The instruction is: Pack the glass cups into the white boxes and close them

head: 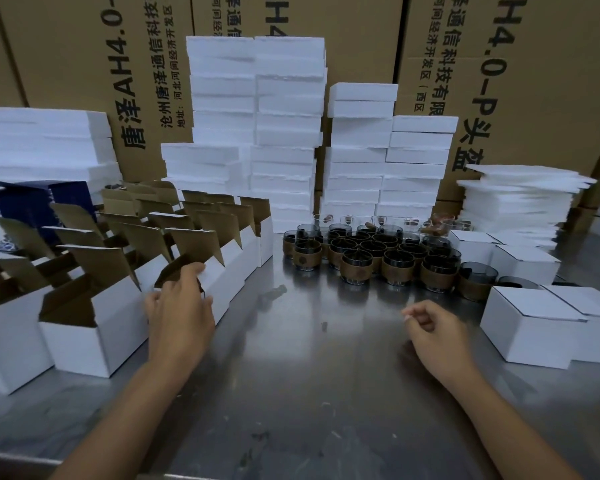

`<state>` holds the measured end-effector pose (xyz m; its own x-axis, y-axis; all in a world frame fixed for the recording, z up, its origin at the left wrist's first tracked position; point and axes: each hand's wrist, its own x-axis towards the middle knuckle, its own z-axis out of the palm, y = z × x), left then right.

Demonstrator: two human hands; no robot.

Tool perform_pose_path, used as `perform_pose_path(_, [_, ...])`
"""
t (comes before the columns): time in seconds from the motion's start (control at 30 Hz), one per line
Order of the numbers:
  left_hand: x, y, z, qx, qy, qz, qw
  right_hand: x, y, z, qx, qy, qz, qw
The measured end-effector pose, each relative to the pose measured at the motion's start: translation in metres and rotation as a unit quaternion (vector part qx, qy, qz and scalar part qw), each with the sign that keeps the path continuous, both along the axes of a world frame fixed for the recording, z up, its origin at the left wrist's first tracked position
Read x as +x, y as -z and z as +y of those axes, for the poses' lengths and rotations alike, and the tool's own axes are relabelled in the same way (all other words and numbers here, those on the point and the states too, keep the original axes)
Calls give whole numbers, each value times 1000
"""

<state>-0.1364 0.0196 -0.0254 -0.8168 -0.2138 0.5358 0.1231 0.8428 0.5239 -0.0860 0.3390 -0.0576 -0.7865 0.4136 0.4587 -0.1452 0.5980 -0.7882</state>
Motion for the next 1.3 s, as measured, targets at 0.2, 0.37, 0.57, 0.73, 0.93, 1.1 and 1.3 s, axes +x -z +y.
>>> perform_pose_path(0.2, [17, -9, 33, 37, 89, 49, 994, 0, -1, -1, -6, -1, 0, 1000])
perform_pose_path(0.37, [25, -13, 82, -57, 174, 132, 974, 0, -1, -2, -7, 0, 1, 1000])
perform_pose_path(0.57, [24, -13, 138, -181, 216, 218, 934, -2, 1, 0, -3, 0, -1, 1000])
perform_pose_path(0.73, [23, -2, 166, -230, 224, 231, 919, -5, 0, 0, 15, -12, -3, 1000])
perform_pose_path(0.93, [18, 1, 168, -201, 243, 268, 910, -8, -2, -1, 33, -25, -3, 999])
perform_pose_path(1.1, [6, -2, 155, -58, 280, 264, 921, -7, -4, -2, 39, -40, -10, 998])
perform_pose_path(1.3, [-10, 17, 141, 87, 349, 109, 927, -18, -8, 4, 4, -24, -43, 999])
